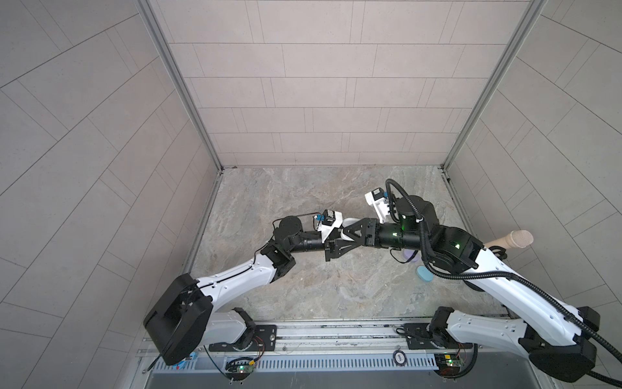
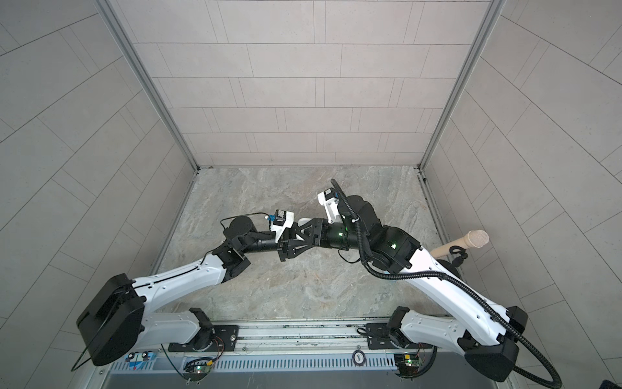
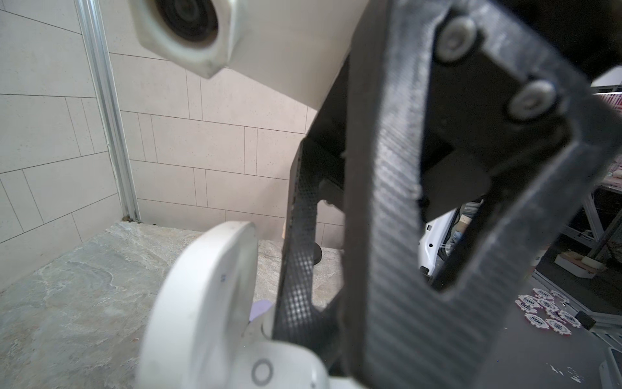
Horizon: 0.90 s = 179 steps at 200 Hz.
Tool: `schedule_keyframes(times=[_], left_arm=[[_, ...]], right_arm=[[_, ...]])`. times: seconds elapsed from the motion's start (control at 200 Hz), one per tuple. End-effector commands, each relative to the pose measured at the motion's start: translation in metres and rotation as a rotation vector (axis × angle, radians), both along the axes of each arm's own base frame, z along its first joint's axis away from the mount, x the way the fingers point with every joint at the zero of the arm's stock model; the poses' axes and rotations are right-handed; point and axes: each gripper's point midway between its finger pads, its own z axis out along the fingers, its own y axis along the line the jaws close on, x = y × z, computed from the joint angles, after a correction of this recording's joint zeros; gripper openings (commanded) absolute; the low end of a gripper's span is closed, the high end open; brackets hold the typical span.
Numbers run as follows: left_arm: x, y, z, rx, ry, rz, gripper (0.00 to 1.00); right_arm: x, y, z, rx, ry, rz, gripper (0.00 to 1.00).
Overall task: Insert the wireless bluetooth earbuds into the charging case
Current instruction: 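Open the right gripper and draw it back from the case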
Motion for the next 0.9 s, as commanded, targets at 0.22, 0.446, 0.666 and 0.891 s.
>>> schedule_keyframes(times=[0.22, 0.446, 0.666, 0.891], left_arm=[[-0.004, 0.003, 0.015, -0.033, -0.060, 0.001, 0.10], [-0.004, 0.003, 0.014, -0.031, -0.057, 0.002, 0.10], [-0.006, 0.004, 0.012, -0.022, -0.051, -0.005, 0.10], [-0.011, 0.004, 0.011, -0.017, -0.051, -0.020, 0.10]], right_arm=[[-0.012, -0.016, 0.010, -0.032, -0.012, -0.013, 0.37], [-0.016, -0.024, 0.022, -0.060, -0.065, -0.005, 0.39], [-0.012, -0.040, 0.037, -0.137, -0.125, -0.020, 0.43], [0.025, -0.055, 0.034, -0.230, -0.121, -0.074, 0.45]])
